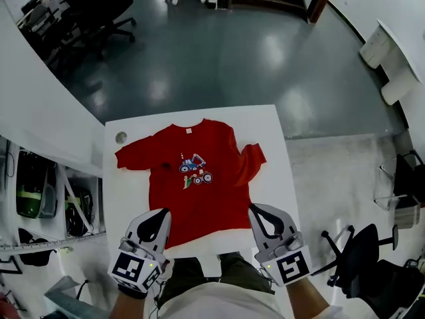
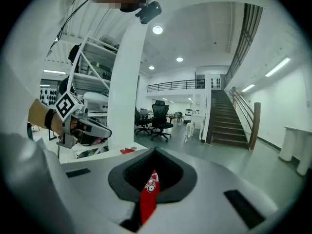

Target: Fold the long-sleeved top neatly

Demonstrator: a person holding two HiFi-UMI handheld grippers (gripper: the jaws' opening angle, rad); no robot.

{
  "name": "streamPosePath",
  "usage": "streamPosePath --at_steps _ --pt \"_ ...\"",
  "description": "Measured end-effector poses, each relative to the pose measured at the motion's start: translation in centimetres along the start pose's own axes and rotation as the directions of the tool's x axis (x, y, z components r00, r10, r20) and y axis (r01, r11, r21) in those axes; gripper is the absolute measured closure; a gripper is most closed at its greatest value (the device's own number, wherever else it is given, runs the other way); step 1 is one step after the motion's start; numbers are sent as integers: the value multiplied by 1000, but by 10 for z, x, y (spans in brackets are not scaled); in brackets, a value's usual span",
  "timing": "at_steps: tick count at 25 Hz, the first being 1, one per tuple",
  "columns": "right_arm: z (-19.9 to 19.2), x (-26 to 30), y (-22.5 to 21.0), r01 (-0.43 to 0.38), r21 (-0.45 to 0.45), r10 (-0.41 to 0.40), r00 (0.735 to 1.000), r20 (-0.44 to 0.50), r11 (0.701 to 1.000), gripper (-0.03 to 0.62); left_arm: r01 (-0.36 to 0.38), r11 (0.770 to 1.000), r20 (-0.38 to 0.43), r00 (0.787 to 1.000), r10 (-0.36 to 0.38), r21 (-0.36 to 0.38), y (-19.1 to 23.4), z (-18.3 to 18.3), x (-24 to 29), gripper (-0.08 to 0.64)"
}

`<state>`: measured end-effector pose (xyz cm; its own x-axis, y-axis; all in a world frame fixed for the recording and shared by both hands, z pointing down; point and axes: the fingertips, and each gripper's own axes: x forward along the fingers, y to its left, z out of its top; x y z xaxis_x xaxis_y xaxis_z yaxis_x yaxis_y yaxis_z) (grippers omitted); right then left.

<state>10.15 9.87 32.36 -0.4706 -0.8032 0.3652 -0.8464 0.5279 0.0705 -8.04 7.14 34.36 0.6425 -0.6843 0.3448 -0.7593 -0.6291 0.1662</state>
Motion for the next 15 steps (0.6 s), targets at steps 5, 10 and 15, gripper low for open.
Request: streamPosePath --at_steps 5,10,15 --pt "-1 0 0 0 -2 0 1000 2 1000 581 12 1000 1 1000 -12 -1 -2 -1 2 552" --pt "-6 2 2 -14 10 14 1000 7 1000 580 28 1000 20 999 -28 -10 -4 -2 1 551" --pt "-8 4 4 -36 25 36 999 13 999 520 56 998 19 998 -56 -22 -6 -5 2 525"
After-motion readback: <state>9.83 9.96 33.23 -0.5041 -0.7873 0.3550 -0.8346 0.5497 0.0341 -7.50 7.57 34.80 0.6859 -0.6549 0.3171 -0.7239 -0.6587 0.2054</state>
